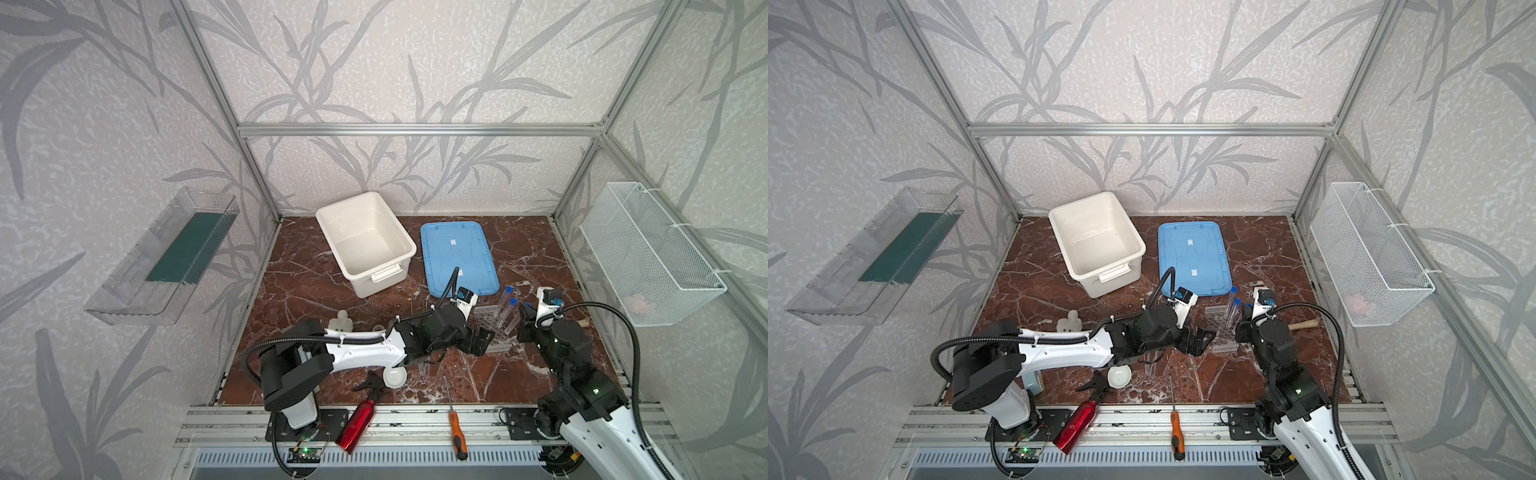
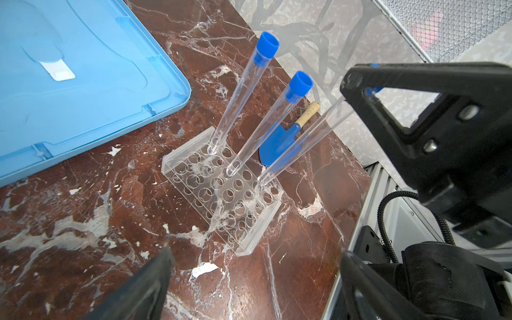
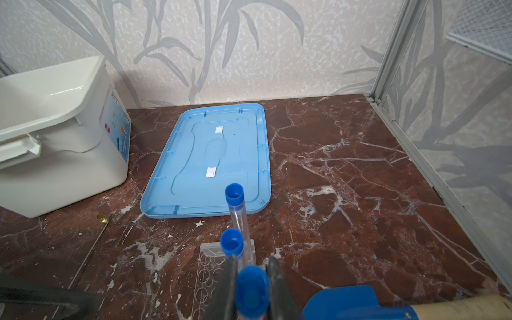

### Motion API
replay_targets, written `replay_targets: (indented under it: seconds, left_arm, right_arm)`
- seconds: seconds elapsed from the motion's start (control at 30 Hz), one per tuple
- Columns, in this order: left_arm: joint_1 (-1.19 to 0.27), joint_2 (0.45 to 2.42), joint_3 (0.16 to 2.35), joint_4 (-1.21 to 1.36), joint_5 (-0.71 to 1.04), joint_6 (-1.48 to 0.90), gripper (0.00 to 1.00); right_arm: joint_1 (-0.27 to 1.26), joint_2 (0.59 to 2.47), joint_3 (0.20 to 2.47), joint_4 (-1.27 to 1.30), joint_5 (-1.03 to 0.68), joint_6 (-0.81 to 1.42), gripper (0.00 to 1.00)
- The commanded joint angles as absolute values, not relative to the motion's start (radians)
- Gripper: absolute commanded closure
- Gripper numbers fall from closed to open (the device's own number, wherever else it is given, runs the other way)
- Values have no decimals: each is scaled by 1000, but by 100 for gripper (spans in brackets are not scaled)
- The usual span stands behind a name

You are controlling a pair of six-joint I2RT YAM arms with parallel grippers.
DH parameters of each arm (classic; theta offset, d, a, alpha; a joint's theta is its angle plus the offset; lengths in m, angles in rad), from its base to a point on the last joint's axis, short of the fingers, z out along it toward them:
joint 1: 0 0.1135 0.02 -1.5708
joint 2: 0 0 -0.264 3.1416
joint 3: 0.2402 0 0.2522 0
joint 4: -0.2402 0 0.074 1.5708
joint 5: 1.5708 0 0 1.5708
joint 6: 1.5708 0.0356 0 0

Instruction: Organize the chemistry lab equipment

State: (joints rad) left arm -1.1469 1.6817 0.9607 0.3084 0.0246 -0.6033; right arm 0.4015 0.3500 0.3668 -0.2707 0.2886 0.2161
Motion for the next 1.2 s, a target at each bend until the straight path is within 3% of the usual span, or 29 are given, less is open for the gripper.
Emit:
replay_targets:
  seconds: [0.0, 0.5, 0.73, 0.8, 0.93, 1.17]
  left_arm:
    - [-1152, 1696, 990, 328, 25, -616, 4]
    - [-1152, 1694, 976, 334, 16, -617, 4]
    - [-1152, 1686, 964, 333, 8, -618, 4]
    - [-1152, 1686, 963, 333, 7, -618, 4]
    - [-1152, 1681, 969, 324, 0, -614, 4]
    - [-1127, 1580, 1056, 168, -47, -593, 3]
  right_arm:
    - [408, 345, 359, -244, 303, 232, 88]
    - [407, 370, 313, -224, 303, 254, 87]
    - [408, 369, 306, -222, 288, 259, 79]
    - [408, 361, 311, -234, 280, 262, 71]
    - [408, 328, 326, -260, 279, 278, 46]
    - [408, 256, 402, -313, 310, 321, 16]
